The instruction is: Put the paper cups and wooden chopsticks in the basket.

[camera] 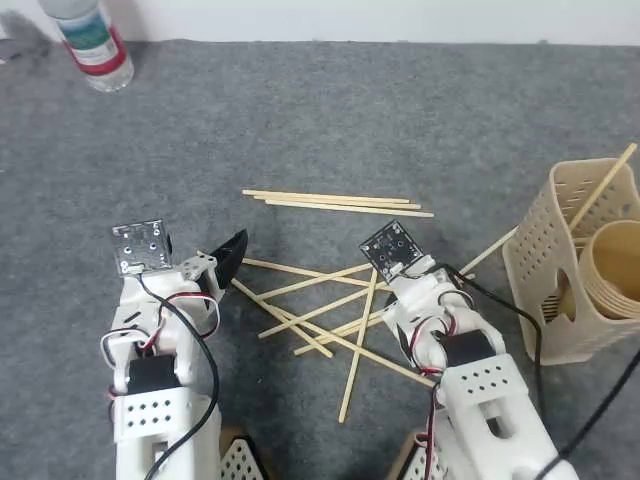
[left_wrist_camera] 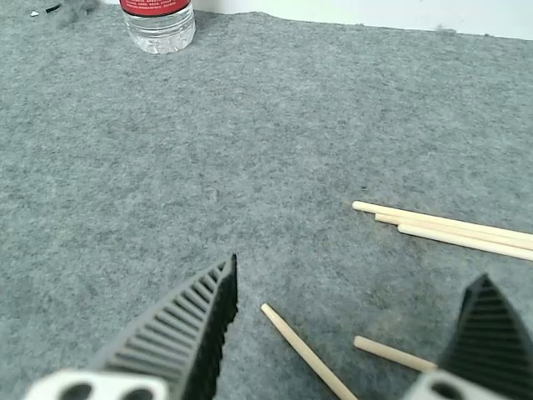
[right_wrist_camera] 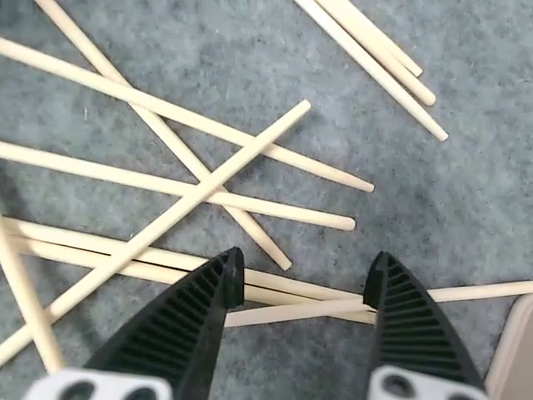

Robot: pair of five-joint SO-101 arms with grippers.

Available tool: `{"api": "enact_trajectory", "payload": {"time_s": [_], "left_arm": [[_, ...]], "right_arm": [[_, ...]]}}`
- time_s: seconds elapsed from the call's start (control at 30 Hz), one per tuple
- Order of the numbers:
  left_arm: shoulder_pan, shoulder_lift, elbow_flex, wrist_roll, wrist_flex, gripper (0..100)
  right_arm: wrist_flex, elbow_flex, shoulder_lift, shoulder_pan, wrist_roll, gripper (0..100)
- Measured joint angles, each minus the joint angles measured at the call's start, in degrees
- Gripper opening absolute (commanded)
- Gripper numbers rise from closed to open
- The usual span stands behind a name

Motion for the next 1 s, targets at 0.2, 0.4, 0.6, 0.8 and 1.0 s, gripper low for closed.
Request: {"api": "enact_trajectory", "payload": {"time_s": [0.2,0.4,0.6,0.8,1.0], "left_arm": [[0.0,0.0,0.0,-1.8,0.0,39],[0.0,0.0,0.0,-2.1,0.0,39],[0.0,0.0,0.0,-2.1,0.0,39],[0.0,0.0,0.0,-2.1,0.0,39],[0.0,0.0,0.0,-2.1,0.0,39]], "right_arm": [[6.1,-1.3,0.1,3.1,-8.0,23.6],[5.8,-1.5,0.0,7.5,-10.5,23.7],[5.7,-1.5,0.0,7.6,-10.7,23.7],[2.9,-1.9,2.2,7.6,-10.7,23.7],[0.8,-10.5,17.7,7.8,-10.7,23.5]]}}
